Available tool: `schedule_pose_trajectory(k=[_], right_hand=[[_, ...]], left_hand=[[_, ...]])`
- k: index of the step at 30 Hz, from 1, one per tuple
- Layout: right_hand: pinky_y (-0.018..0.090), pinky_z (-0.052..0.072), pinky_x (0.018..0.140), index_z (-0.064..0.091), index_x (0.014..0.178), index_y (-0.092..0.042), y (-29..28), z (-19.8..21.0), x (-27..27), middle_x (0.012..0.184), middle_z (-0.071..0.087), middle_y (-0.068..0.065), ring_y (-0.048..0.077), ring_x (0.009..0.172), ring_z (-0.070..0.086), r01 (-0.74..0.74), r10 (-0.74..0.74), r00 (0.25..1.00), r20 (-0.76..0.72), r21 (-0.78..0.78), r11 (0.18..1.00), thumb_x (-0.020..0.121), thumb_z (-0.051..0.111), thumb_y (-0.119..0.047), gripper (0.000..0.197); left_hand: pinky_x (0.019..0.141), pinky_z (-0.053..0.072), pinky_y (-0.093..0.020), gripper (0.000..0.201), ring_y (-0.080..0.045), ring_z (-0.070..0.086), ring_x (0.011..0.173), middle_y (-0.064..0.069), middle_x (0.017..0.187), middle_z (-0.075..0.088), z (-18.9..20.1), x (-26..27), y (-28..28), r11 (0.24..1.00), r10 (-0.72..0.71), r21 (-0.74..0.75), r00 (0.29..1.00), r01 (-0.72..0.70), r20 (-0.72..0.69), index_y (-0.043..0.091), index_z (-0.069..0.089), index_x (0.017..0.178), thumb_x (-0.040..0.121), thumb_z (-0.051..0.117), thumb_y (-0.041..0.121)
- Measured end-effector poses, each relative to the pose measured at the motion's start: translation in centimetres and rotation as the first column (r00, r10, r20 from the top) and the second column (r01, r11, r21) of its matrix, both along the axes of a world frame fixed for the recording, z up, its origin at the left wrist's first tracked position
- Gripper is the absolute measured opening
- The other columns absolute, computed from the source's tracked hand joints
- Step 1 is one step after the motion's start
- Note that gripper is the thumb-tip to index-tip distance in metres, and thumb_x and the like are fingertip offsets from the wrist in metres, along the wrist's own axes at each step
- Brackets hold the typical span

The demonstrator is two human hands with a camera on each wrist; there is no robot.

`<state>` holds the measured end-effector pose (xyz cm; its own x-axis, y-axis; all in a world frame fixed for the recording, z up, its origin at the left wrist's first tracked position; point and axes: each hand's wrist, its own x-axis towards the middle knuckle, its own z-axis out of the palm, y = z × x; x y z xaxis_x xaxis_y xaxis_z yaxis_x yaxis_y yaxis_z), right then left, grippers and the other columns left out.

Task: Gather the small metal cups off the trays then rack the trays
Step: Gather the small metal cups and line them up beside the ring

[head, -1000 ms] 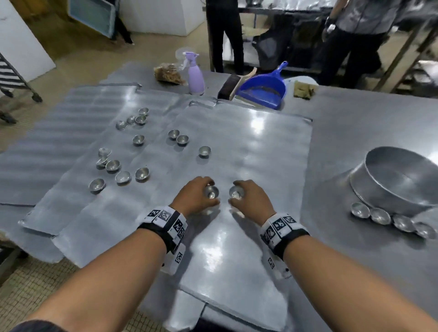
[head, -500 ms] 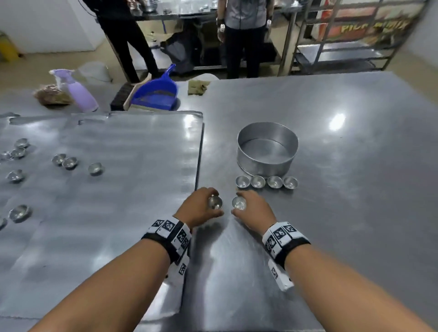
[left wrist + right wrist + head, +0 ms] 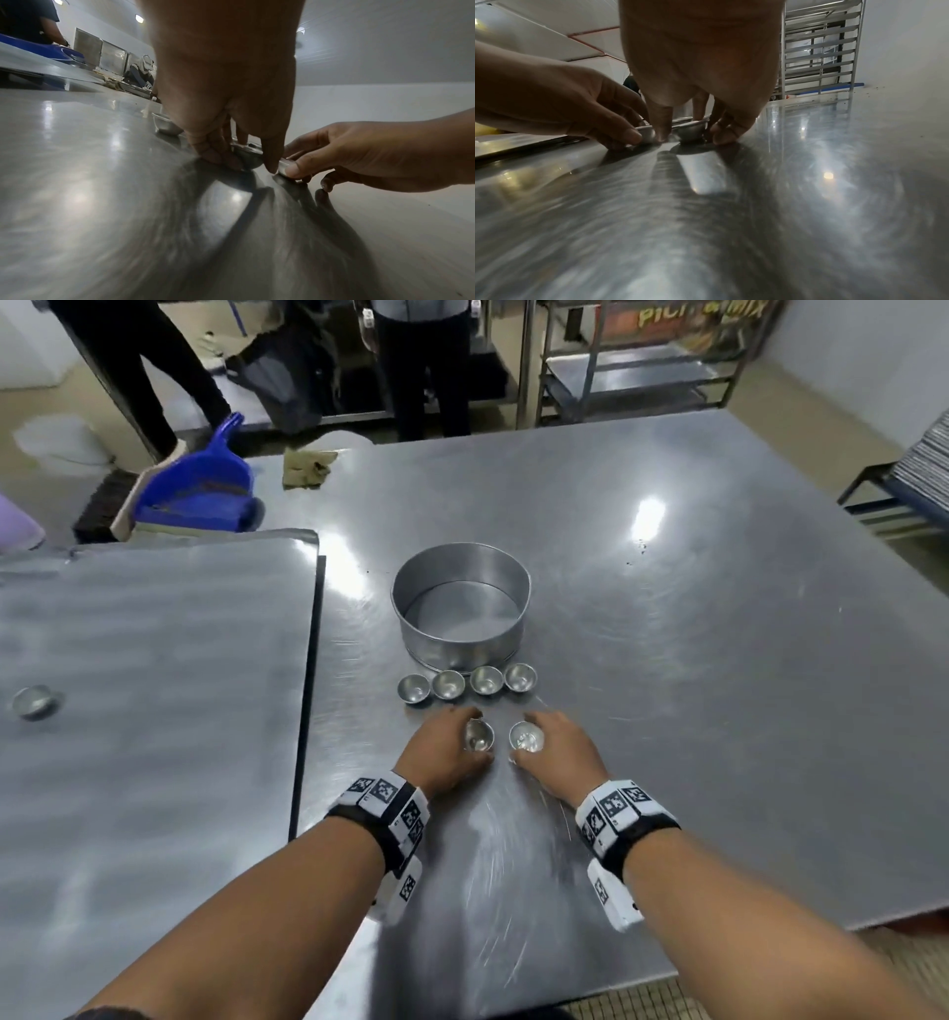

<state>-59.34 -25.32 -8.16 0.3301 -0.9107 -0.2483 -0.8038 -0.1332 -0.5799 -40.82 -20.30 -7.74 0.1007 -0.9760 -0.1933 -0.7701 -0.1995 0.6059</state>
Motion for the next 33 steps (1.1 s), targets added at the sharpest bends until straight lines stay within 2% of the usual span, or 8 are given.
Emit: schedule_pose_trajectory(k=[2,5,8,10,15,22,29,33], right_hand=[[0.034,0.044,0.102,0.056,0.136,-0.021,-0.8,-0.1,-0.1,0.134,0.058,0.004,0.025,0.122,0.055,0.010,-0.010,1.000,0.002,-0.008,1.000,0.077,0.079,-0.034,0.065],[0.031,0.045,0.094,0.059,0.131,-0.021,-1.9,-0.3,-0.2,0.124,0.062,0.004,0.026,0.114,0.058,0.036,-0.035,0.999,0.036,-0.020,0.999,0.077,0.078,-0.032,0.058],[0.029,0.044,0.085,0.064,0.120,-0.022,-2.9,-0.6,0.0,0.112,0.064,0.004,0.026,0.105,0.060,0.036,-0.032,0.997,0.072,-0.055,0.998,0.075,0.076,-0.030,0.047],[0.029,0.044,0.083,0.066,0.116,-0.023,-3.5,-0.7,0.2,0.108,0.065,0.004,0.025,0.101,0.061,0.042,-0.035,0.995,0.089,-0.072,0.997,0.075,0.076,-0.028,0.042],[0.031,0.049,0.085,0.067,0.110,-0.022,-4.3,-0.9,0.4,0.104,0.066,0.003,0.023,0.097,0.062,0.041,-0.027,0.989,0.143,-0.092,0.995,0.075,0.075,-0.025,0.036],[0.030,0.048,0.083,0.068,0.109,-0.025,-4.6,-1.0,-0.1,0.102,0.066,0.000,0.018,0.094,0.061,0.032,-0.016,0.988,0.154,-0.099,0.995,0.076,0.073,-0.027,0.033],[0.030,0.047,0.082,0.067,0.110,-0.024,-4.3,-0.9,-0.3,0.100,0.065,0.001,0.019,0.094,0.060,0.028,-0.013,0.989,0.150,-0.095,0.995,0.077,0.072,-0.027,0.033],[0.030,0.047,0.085,0.066,0.115,-0.025,-4.1,-0.3,-0.5,0.103,0.065,0.001,0.019,0.097,0.061,0.011,0.000,0.990,0.140,-0.074,0.997,0.079,0.072,-0.027,0.037]], left_hand=[[0.097,0.047,-0.035,0.057,-0.024,0.059,0.114,-0.008,0.123,0.064,0.1,-0.3,-0.6,0.999,0.010,-0.040,1.000,-0.010,-0.015,0.014,0.061,0.126,0.076,0.080,0.034],[0.084,0.052,-0.038,0.046,-0.022,0.065,0.095,-0.006,0.104,0.069,1.0,-0.9,-1.1,0.995,0.024,-0.096,0.998,-0.029,-0.053,0.010,0.067,0.106,0.073,0.075,0.041],[0.074,0.055,-0.036,0.045,-0.008,0.065,0.078,0.008,0.083,0.070,2.0,-1.6,-1.2,0.984,0.081,-0.145,0.986,-0.102,-0.146,0.018,0.069,0.091,0.067,0.060,0.056],[0.072,0.056,-0.036,0.038,-0.002,0.064,0.074,0.011,0.076,0.069,2.4,-1.8,-1.3,0.980,0.103,-0.153,0.979,-0.131,-0.176,0.020,0.068,0.085,0.068,0.059,0.053],[0.066,0.054,-0.035,0.021,0.000,0.063,0.068,0.014,0.068,0.065,2.6,-1.9,-1.6,0.978,0.114,-0.155,0.979,-0.141,-0.171,0.029,0.059,0.069,0.070,0.063,0.049],[0.065,0.054,-0.036,0.025,-0.003,0.062,0.068,0.011,0.068,0.065,2.3,-2.1,-2.1,0.977,0.101,-0.168,0.977,-0.133,-0.187,0.022,0.062,0.074,0.070,0.063,0.046],[0.066,0.051,-0.033,0.020,-0.002,0.061,0.070,0.013,0.069,0.062,2.6,-2.2,-1.9,0.977,0.084,-0.180,0.981,-0.116,-0.175,0.029,0.058,0.072,0.068,0.061,0.048],[0.071,0.054,-0.032,0.030,-0.003,0.064,0.075,0.009,0.080,0.067,0.7,-1.2,-2.5,0.985,0.063,-0.150,0.990,-0.082,-0.130,0.025,0.066,0.087,0.069,0.071,0.048]])
